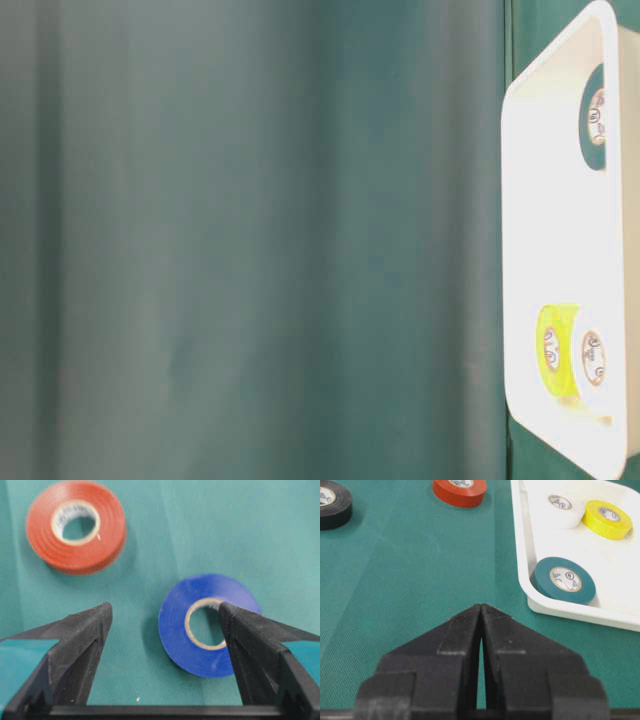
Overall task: Put the tape into the white case with the left arm.
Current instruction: 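Move the left gripper to the blue tape roll and grasp it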
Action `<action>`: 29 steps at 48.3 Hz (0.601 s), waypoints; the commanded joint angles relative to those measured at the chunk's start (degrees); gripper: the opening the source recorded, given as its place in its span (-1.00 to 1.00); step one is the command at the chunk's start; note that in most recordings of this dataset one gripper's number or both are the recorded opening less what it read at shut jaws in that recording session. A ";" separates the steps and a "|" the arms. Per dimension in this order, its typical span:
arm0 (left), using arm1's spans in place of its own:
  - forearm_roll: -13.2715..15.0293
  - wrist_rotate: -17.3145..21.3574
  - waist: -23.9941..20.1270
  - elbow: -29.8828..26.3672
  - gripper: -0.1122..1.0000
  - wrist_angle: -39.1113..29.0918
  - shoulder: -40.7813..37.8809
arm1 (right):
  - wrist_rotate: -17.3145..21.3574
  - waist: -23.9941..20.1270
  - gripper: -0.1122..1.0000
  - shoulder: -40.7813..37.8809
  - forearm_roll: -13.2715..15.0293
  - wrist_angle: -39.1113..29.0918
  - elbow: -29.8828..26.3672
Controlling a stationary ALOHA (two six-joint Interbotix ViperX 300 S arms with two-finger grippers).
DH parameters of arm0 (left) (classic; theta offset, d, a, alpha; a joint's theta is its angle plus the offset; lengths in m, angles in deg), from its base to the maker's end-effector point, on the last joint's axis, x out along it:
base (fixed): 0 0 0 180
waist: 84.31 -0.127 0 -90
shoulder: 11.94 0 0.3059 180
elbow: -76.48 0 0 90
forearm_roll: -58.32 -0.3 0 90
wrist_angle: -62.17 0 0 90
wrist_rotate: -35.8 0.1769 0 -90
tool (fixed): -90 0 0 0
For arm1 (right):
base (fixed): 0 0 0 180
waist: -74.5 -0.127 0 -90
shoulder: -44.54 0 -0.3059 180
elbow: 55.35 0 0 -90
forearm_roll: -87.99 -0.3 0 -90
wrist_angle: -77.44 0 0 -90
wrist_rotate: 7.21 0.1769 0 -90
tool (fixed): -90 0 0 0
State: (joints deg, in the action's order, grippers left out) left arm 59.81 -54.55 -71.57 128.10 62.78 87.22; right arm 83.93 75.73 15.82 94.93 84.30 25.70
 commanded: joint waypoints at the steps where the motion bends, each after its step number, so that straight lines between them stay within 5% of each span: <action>1: 0.09 -0.18 0.88 -2.55 0.73 0.18 -3.08 | 0.00 0.09 -0.96 -0.88 0.09 0.53 -0.53; 29: 0.09 -0.35 2.29 -5.71 0.73 -0.88 -13.54 | 0.00 0.09 -0.96 -0.88 0.09 0.62 -0.53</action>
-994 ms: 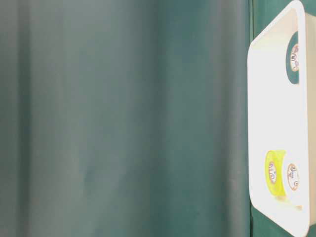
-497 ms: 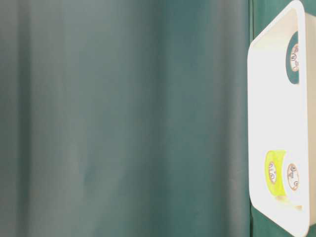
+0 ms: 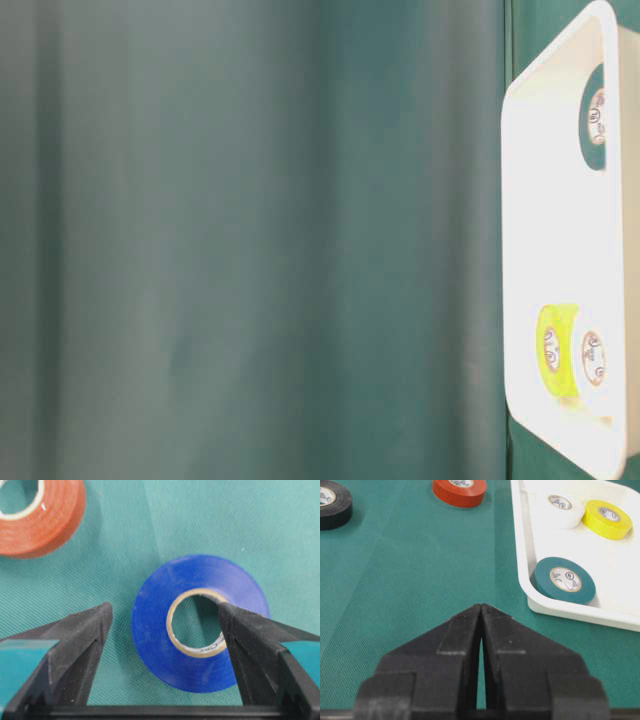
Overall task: Put the tape into the white case with the left arm.
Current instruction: 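Move the left gripper to the blue tape roll and grasp it, then carry the blue tape into the tray's middle and release it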
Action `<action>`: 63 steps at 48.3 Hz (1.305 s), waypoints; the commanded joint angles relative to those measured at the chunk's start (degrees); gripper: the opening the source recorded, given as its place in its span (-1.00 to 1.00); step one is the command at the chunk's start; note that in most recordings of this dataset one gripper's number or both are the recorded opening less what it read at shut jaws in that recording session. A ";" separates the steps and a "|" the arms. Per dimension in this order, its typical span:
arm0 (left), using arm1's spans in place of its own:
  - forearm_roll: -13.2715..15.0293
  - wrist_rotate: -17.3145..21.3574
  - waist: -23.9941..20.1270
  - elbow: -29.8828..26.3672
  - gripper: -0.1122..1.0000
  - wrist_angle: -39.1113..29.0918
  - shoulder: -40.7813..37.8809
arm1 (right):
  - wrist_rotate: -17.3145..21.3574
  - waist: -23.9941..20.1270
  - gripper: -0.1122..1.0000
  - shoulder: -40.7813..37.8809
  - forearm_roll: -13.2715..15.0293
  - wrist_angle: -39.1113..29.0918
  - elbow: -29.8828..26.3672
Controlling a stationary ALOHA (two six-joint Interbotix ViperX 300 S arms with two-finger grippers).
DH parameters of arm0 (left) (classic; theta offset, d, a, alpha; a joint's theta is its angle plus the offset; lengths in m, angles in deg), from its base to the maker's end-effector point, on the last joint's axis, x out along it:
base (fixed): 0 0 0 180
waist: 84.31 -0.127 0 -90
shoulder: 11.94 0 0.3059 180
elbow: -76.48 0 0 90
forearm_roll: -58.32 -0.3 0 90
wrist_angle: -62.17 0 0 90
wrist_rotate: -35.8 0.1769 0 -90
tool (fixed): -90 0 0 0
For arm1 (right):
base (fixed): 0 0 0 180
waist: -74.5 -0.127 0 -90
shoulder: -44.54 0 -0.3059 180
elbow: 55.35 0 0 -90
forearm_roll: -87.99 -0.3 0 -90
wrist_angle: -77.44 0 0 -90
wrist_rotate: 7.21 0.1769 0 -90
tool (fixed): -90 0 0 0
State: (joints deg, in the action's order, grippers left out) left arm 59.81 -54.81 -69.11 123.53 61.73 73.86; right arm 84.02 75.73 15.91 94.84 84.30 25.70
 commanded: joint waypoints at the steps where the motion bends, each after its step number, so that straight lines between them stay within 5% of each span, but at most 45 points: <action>1: 0.09 0.00 -0.18 -1.14 0.73 0.18 -0.44 | -0.09 0.09 -0.96 -0.97 0.18 0.62 -0.53; 19: 0.00 0.18 -0.26 -2.72 0.67 0.26 -2.37 | -0.09 0.09 -0.96 -0.97 0.18 0.62 -0.53; 31: 0.00 0.09 -0.26 -2.81 -0.35 0.18 -2.29 | -0.09 0.09 -0.96 -0.97 0.18 0.62 -0.53; 63: 0.09 -0.35 0.00 -5.27 -0.35 -5.45 1.76 | -0.09 0.09 -0.96 -0.97 0.18 0.62 -0.53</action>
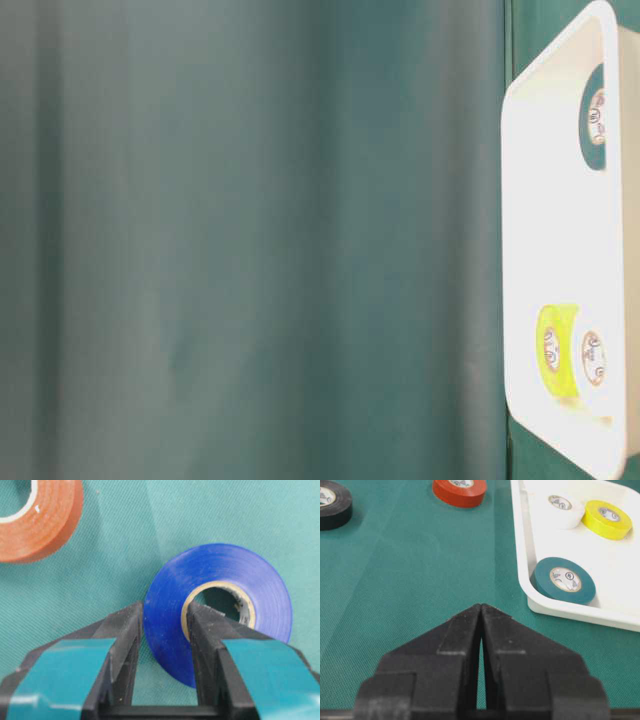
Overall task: Put the tape into the white case with the left arm.
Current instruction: 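Carry the blue tape into the tray's middle and release it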
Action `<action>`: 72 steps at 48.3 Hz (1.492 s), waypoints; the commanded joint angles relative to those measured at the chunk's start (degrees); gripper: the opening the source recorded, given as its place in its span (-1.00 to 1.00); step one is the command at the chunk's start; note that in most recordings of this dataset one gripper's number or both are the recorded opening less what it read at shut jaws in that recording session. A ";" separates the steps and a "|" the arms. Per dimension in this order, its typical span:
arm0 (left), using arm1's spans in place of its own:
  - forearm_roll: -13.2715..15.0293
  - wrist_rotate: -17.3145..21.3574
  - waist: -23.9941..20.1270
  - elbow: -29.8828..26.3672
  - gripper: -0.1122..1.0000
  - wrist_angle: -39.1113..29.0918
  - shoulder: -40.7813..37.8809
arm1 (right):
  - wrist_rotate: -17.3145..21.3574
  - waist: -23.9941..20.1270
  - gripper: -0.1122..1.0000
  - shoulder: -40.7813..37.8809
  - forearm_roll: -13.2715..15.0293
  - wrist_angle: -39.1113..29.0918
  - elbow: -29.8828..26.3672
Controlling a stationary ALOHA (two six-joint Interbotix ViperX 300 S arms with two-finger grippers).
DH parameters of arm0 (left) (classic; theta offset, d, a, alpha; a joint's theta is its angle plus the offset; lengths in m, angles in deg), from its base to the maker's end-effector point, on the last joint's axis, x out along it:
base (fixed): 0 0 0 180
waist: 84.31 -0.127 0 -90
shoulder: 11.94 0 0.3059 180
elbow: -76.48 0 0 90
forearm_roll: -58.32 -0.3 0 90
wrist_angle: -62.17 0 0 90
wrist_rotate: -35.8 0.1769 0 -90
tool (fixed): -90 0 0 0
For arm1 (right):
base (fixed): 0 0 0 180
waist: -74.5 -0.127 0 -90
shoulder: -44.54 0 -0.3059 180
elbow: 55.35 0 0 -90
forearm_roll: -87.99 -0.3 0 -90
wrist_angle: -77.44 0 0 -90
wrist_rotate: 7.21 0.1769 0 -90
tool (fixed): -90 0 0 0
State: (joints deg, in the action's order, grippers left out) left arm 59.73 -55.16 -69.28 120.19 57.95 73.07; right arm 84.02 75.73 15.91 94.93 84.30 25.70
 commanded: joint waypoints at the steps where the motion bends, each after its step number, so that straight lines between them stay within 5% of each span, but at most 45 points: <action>1: 0.18 0.00 0.18 -2.37 -0.35 -2.90 3.34 | -0.09 0.09 -0.96 -0.97 0.09 0.62 -0.53; 14: 0.09 0.00 0.18 -5.19 -0.35 -11.60 10.81 | -0.09 0.09 -0.96 -0.97 0.09 0.62 -0.53; 28: 0.00 0.35 -0.35 -5.01 -0.35 -11.78 13.18 | -0.09 0.09 -0.96 -0.97 0.09 0.62 -0.53; 47: -0.09 0.97 -14.94 -6.33 -0.35 -3.96 10.90 | -0.09 0.09 -0.96 -0.97 0.09 0.70 -0.53; 72: -0.09 11.87 -26.89 -17.84 -0.35 -1.67 -3.87 | -0.09 0.09 -0.96 -0.97 0.09 0.70 -0.53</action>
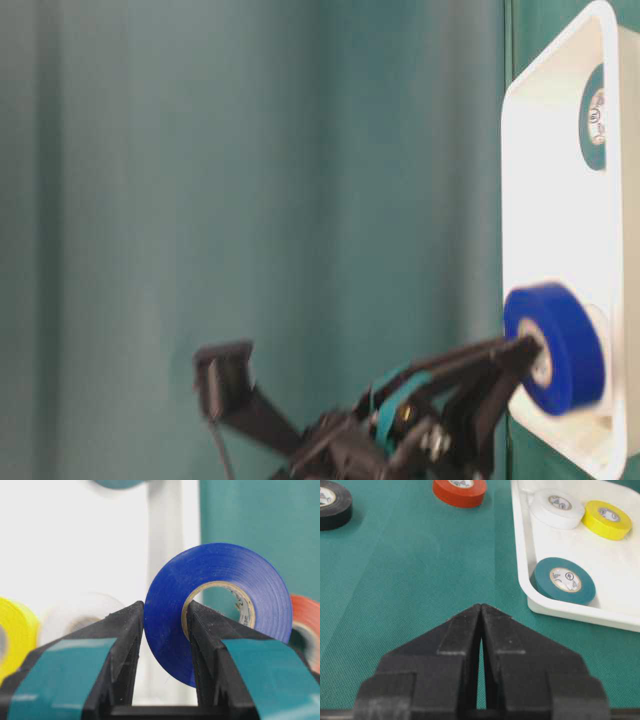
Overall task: Put the tape into the white case with the left arm.
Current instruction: 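Carry the blue tape into the tray's middle and release it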
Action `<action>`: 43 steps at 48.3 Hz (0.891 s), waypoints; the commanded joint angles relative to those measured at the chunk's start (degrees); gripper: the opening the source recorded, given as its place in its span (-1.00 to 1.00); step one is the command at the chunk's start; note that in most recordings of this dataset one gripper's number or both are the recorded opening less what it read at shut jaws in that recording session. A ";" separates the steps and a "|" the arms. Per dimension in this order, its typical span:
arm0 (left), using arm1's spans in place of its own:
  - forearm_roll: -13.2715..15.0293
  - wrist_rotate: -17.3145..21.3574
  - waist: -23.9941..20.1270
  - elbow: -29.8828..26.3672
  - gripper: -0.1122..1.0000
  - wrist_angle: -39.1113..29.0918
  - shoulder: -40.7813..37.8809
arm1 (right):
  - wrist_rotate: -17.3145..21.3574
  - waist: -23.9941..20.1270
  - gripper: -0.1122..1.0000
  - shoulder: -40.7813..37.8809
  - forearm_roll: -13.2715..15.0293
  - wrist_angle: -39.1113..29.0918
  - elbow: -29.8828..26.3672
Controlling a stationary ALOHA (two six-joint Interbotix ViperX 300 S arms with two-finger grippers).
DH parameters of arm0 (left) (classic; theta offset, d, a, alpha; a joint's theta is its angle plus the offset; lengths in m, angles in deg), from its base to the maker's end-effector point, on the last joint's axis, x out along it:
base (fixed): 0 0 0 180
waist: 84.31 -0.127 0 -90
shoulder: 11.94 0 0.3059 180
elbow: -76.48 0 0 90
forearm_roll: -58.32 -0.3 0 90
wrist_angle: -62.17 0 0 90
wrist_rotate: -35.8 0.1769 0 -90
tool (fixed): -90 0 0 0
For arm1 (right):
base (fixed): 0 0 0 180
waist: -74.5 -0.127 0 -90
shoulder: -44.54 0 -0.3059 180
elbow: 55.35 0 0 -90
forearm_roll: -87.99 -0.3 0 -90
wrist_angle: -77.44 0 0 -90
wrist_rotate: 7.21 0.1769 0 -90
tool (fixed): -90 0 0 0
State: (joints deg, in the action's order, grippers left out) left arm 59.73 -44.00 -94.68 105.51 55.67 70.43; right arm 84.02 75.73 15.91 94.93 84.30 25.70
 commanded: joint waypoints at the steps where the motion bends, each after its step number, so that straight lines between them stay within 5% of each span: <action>1: -0.09 0.97 -1.93 -3.69 -0.35 0.62 -1.76 | -0.09 0.09 -0.96 -0.97 0.09 0.62 -0.53; 20: -0.09 1.85 -7.82 -11.69 -0.35 0.62 -9.93 | -0.09 0.09 -0.96 -0.97 0.09 0.62 -0.53; 43: -0.09 1.76 -7.56 -13.18 -0.35 0.62 -12.48 | -0.09 0.09 -0.96 -0.97 0.09 0.70 -0.53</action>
State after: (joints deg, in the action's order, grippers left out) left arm 59.73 -42.16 -102.51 93.47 55.67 56.90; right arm 83.93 75.73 15.82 94.93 84.30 25.70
